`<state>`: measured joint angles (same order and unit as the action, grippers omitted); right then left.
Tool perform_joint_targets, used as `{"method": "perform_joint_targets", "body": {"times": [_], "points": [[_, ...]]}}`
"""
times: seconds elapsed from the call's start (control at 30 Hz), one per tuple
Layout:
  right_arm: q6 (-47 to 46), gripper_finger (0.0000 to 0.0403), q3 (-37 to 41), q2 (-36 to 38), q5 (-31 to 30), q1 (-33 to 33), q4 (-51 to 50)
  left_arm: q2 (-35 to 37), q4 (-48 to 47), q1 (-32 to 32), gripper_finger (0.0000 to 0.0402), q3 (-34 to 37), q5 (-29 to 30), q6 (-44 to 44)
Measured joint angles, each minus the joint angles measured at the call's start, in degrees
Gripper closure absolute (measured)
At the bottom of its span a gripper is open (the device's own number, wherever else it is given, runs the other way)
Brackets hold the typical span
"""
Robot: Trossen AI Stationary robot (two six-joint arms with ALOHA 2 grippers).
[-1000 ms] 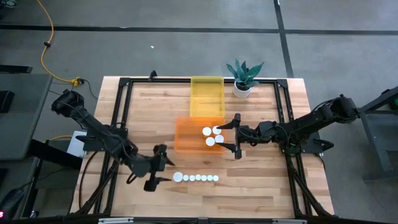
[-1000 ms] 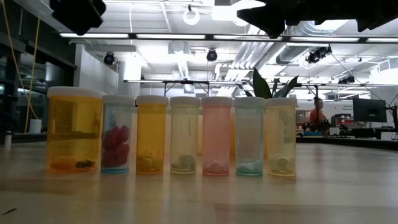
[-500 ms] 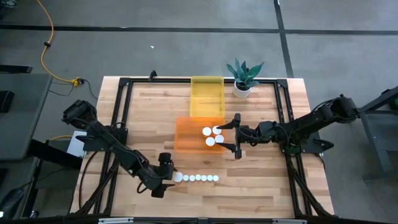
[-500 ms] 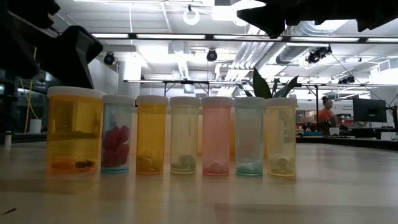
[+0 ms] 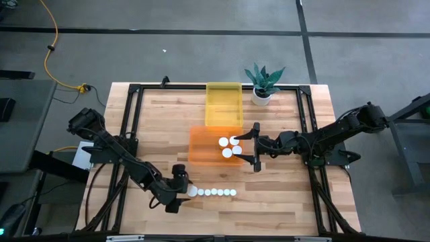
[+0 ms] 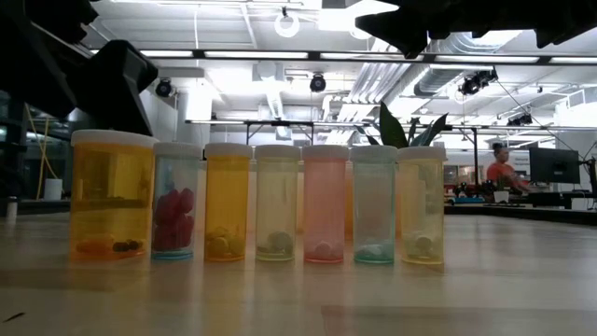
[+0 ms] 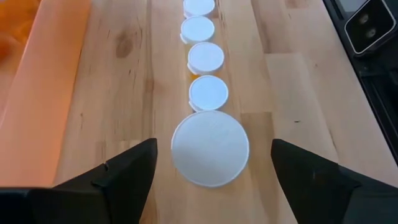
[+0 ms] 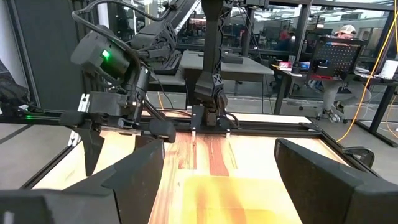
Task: Pick and place medicine bottles into bin by pill shape (circle, oval)
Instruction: Put the big orange pill bottle into the orange bin
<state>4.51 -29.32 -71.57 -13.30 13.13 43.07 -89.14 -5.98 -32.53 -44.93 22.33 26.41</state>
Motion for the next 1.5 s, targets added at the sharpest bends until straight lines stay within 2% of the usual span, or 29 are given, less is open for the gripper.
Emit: {"method": "perform_joint_targets", "body": {"times": [0.5,0.77,1.1,1.37,1.5], "points": [[0.0,0.0105,0.0,0.0,-0.02,0.0,0.0,0.0,-0.18,1.87,0.0071,0.0,0.29,-0.44],[0.0,0.0105,0.0,0.0,-0.02,0.0,0.0,0.0,0.51,2.19,0.007,0.0,-1.34,-0.12],[0.42,0.0105,0.0,0.0,-0.04,-0.01,0.0,0.0,1.42,2.19,0.007,0.02,-0.02,-0.48],[0.44,0.0105,0.0,0.0,-0.04,-0.01,0.0,-0.28,1.39,1.81,0.007,0.05,-1.93,-0.17],[0.44,0.0105,0.0,0.0,-0.04,-0.01,0.0,-1.02,1.46,1.66,0.007,0.07,-1.05,-0.13]]}}
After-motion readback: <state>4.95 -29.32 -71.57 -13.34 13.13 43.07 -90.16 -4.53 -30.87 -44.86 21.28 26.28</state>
